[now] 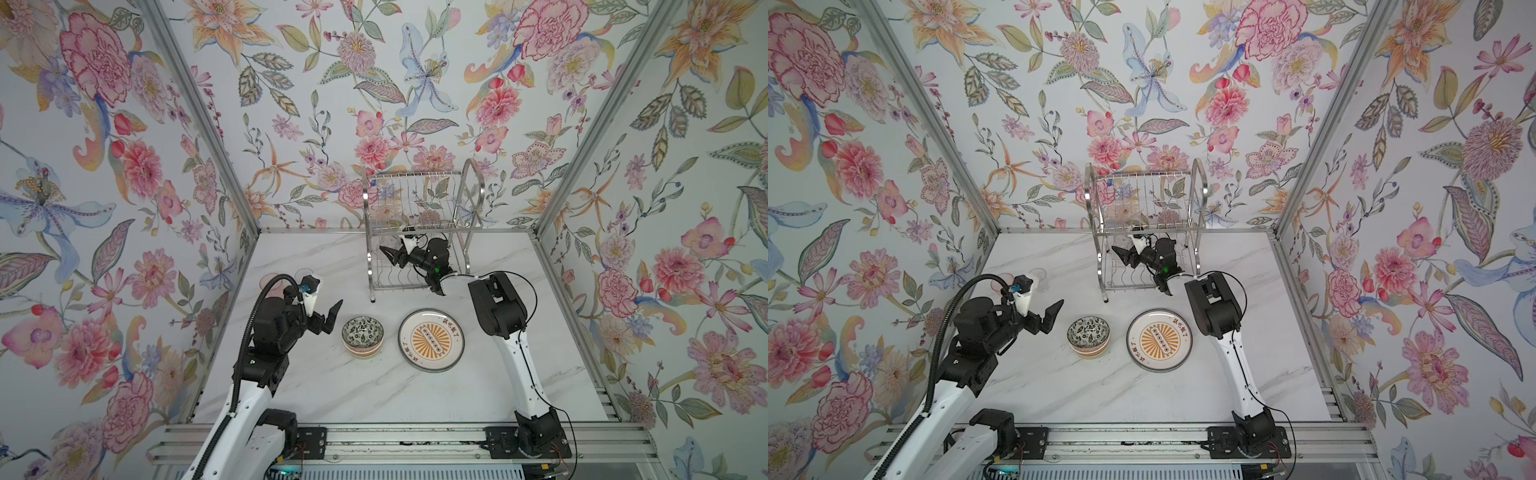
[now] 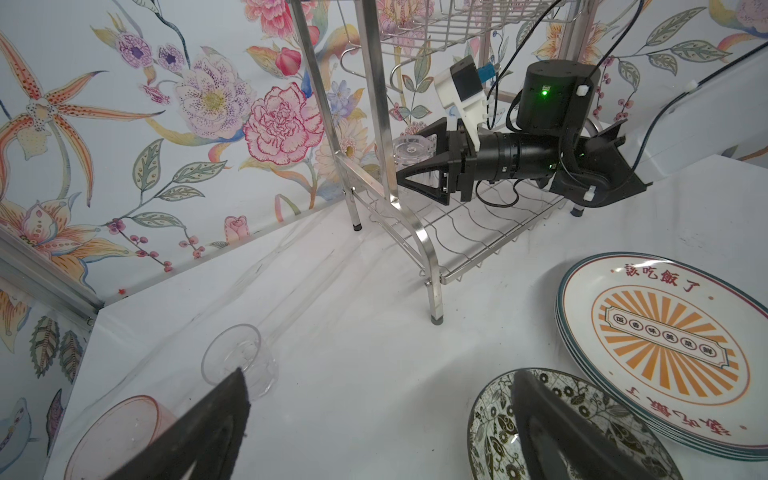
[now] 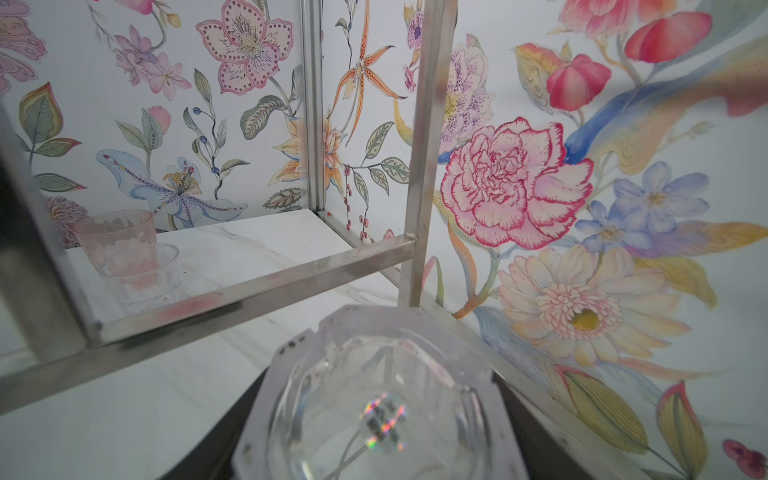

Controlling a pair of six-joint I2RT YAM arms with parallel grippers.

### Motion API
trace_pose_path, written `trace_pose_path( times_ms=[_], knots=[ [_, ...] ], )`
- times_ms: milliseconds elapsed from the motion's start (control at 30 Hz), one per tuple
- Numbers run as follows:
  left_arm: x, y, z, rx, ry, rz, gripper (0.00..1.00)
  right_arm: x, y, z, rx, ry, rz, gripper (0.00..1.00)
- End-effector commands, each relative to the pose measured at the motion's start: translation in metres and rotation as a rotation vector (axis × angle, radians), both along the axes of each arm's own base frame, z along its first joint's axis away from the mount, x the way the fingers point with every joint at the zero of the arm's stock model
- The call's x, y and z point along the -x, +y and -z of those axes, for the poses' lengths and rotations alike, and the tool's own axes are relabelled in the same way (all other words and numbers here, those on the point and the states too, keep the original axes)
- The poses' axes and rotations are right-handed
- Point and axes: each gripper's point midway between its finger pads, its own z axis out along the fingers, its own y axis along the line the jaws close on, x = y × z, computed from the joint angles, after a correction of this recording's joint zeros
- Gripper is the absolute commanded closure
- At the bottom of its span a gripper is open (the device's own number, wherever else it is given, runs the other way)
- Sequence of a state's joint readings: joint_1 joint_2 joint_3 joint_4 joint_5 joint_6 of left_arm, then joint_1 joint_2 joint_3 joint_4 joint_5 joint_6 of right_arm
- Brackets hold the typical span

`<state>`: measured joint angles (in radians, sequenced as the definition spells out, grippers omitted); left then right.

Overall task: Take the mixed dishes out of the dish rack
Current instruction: 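Lift the clear glass out of the rack toward the left gripper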

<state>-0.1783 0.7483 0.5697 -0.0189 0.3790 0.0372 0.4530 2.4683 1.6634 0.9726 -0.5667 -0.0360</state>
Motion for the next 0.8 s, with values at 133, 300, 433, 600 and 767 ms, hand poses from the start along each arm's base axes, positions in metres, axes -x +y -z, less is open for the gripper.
trace_pose_path(
  times_ms=[133,300,433,600,767],
  knots=[
    [-0.001,-0.008,-0.015,0.037,-0.051,0.026,0.01,0.024,-0.018,-0.072,-0.087,-0.123,-0.029,1.0],
    [-0.002,-0.009,-0.022,0.056,-0.081,0.031,0.01,0.045,-0.03,-0.083,-0.13,-0.124,-0.025,1.0],
    [-0.003,-0.01,-0.024,0.063,-0.089,0.037,0.01,0.064,-0.041,-0.092,-0.173,-0.124,-0.014,1.0],
    [-0.003,-0.012,-0.025,0.068,-0.094,0.045,0.01,0.084,-0.047,-0.1,-0.187,-0.125,-0.019,1.0],
    [-0.003,-0.015,-0.031,0.085,-0.113,0.053,0.01,0.106,-0.049,-0.102,-0.194,-0.108,-0.029,1.0]
  ],
)
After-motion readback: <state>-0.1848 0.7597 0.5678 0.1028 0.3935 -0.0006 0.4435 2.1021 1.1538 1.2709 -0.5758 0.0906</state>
